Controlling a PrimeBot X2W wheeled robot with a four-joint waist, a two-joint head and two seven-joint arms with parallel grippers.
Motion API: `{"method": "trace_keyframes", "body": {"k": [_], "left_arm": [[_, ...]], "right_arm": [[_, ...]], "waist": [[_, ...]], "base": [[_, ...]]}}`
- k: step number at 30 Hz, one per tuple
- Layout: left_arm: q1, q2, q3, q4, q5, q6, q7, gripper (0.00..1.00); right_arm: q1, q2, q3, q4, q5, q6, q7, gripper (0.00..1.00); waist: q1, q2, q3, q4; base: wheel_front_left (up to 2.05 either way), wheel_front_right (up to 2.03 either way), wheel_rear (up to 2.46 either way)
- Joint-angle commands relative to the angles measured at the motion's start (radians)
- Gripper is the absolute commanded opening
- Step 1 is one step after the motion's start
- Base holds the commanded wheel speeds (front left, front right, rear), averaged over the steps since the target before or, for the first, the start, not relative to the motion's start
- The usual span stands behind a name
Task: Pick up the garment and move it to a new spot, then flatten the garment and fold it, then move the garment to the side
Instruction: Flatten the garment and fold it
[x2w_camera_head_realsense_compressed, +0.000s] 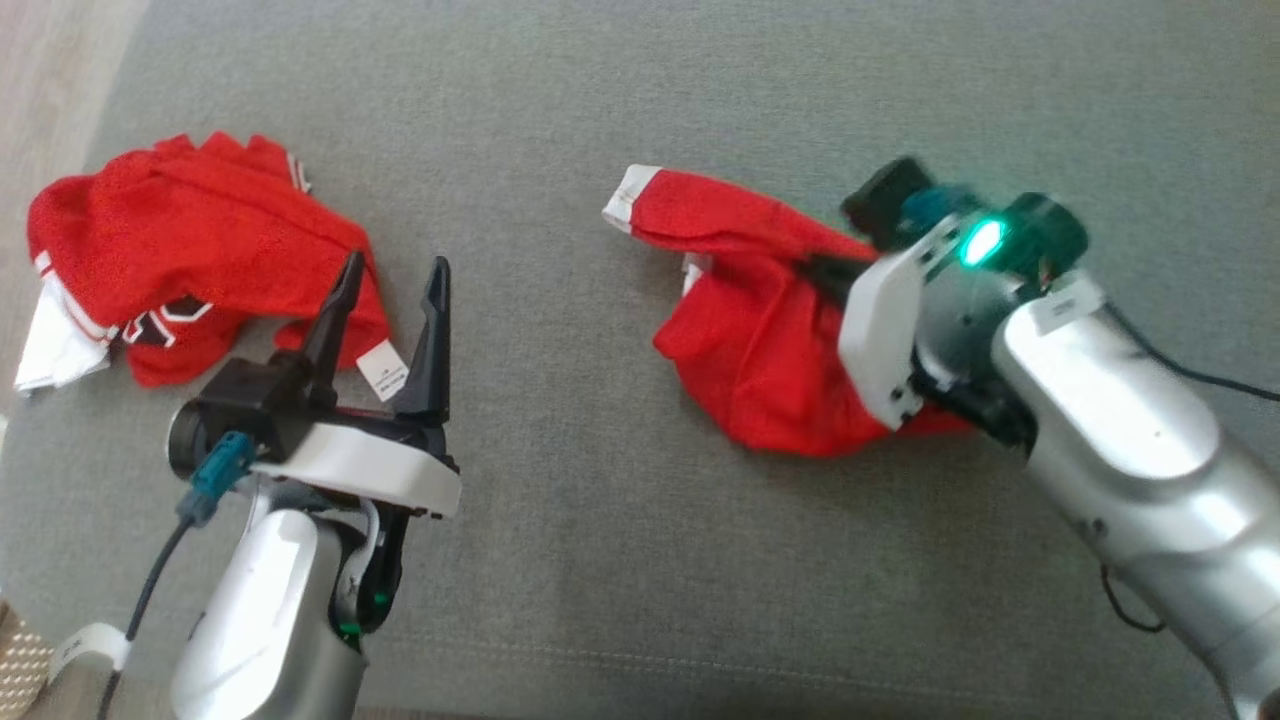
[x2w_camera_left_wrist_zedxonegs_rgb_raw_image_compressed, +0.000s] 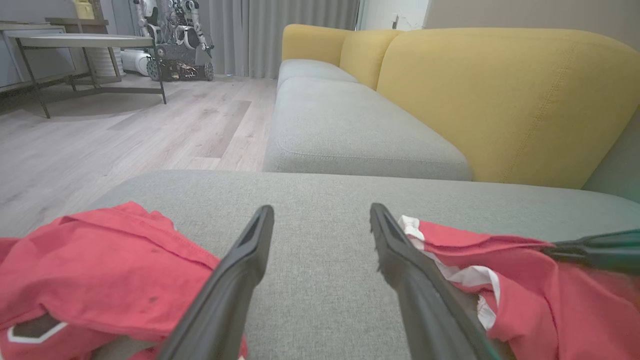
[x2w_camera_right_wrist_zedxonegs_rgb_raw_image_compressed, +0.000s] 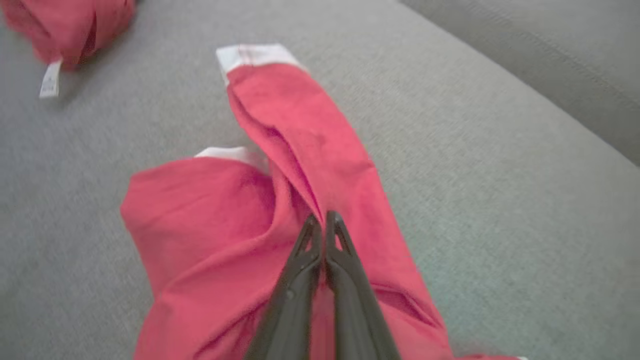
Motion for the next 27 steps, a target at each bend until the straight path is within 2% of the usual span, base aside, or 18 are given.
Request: {"method": "trace_keyframes", "body": {"k": [1, 7, 12, 16, 20, 21, 23, 27], "left_arm": [[-0.035, 0.007, 0.049, -0.028, 0.012, -0.005, -0.009, 1.0], [-0.017, 0.004, 0.082, -0.034, 0.033, -0.013, -0.009, 1.0], [0.0, 0.004, 0.099, -0.04, 0.049, -0.017, -0.009, 1.0], [0.009, 0.004, 0.105, -0.04, 0.055, -0.023, -0.009, 1.0], [0.018, 0.006, 0.11, -0.039, 0.06, -0.024, -0.009, 1.0], [0.02, 0.007, 0.112, -0.039, 0.061, -0.024, -0.009, 1.0], [0.026, 0.008, 0.114, -0.038, 0.061, -0.024, -0.009, 1.0], [0.032, 0.01, 0.116, -0.035, 0.061, -0.023, -0.009, 1.0]], "right_arm": [[-0.01, -0.001, -0.045, -0.033, 0.011, -0.001, -0.035, 0.0], [0.106, 0.011, -0.247, -0.102, 0.051, -0.001, -0.128, 0.0], [0.308, 0.058, -0.461, -0.179, 0.125, -0.001, -0.169, 0.0], [0.499, 0.127, -0.62, -0.223, 0.153, -0.001, -0.192, 0.0], [0.656, 0.213, -0.734, -0.259, 0.144, -0.001, -0.206, 0.0], [0.682, 0.231, -0.754, -0.268, 0.138, -0.001, -0.208, 0.17], [0.72, 0.26, -0.779, -0.288, 0.129, -0.001, -0.21, 1.0], [0.752, 0.285, -0.815, -0.335, 0.08, -0.001, -0.255, 1.0]], "waist": [[0.0, 0.0, -0.005, -0.011], [0.0, 0.0, -0.022, -0.052], [0.0, 0.0, -0.035, -0.084], [0.0, 0.0, -0.039, -0.101], [0.0, 0.0, -0.041, -0.121], [0.0, 0.0, -0.042, -0.128], [0.0, 0.0, -0.045, -0.137], [0.0, 0.0, -0.049, -0.151]], "base": [[0.0, 0.0, 0.0], [0.0, 0.0, 0.0], [0.0, 0.0, 0.0], [0.0, 0.0, 0.0], [0.0, 0.0, 0.0], [0.0, 0.0, 0.0], [0.0, 0.0, 0.0], [0.0, 0.0, 0.0]]}}
